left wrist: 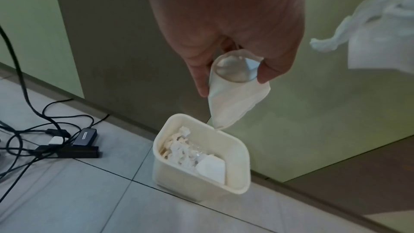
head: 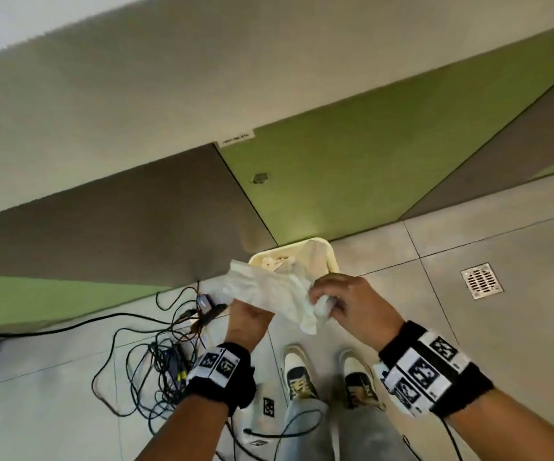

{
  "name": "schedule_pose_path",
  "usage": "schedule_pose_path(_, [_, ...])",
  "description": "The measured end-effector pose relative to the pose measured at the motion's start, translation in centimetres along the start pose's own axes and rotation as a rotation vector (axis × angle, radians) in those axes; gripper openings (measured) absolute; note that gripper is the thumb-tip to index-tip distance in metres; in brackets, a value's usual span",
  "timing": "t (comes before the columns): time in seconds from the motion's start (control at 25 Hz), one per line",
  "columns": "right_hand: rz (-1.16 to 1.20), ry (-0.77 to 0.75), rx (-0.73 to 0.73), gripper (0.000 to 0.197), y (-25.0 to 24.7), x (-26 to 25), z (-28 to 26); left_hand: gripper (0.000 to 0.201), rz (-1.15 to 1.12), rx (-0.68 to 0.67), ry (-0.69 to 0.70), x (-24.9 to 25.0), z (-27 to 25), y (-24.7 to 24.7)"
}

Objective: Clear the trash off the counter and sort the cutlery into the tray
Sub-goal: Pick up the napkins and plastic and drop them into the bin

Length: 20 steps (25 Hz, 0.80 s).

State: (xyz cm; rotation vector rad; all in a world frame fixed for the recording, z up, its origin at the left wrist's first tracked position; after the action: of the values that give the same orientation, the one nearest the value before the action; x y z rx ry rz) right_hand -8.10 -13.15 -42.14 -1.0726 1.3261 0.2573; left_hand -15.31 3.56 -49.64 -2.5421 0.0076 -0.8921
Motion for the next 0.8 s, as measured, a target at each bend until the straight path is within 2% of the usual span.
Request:
schedule_pose_path(0.08, [-0.002,0.011,0.009,0.041,1.2,3.1,1.1,0.035,0.045,0.028,0.025,-1.2,3.6,1.2])
schedule_pose_path(0.16, [-0.003,0.0,0.04,0.042,2.6,6.4,2.0,0.051,0.195,0.064,0.039,-2.8,7.1,2.6])
schedule_pose_path(0.28, [-0.015,0.015,0.023,0.039,5.0,11.8,4.6,0.056,0.352,0.012,0.041,-5.0,13.2,5.5])
schedule_pose_path(0.44, [-0.047,0.082,-0.054,0.035,7.3,17.0,7.9,0.068,0.482,-0.081,0.068,-5.5,16.9,7.5])
schedule_pose_path(0.64, [-0.157,0.172,-0.315,0.039,12.3,21.8,13.4,0.048,0.426,0.036,0.061,-7.2,18.4,5.0])
schedule_pose_path(0.8, [-0.304,0.298,-0.506,0.039,16.3,26.1,16.3,0.037,0.414,0.03,0.077,-10.3,18.1,3.9])
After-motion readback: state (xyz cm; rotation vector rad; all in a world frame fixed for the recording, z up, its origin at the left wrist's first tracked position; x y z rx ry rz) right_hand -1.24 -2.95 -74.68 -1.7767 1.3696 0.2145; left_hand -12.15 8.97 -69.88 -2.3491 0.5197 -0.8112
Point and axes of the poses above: each hand's wrist, its own z-axis towards the middle knuckle, its own y-axis out of the palm, x = y × z, the point moved 7 cm from there along z, towards the middle knuckle, and after that the axes turned 12 degrees about -y, right-handed, at the moved point
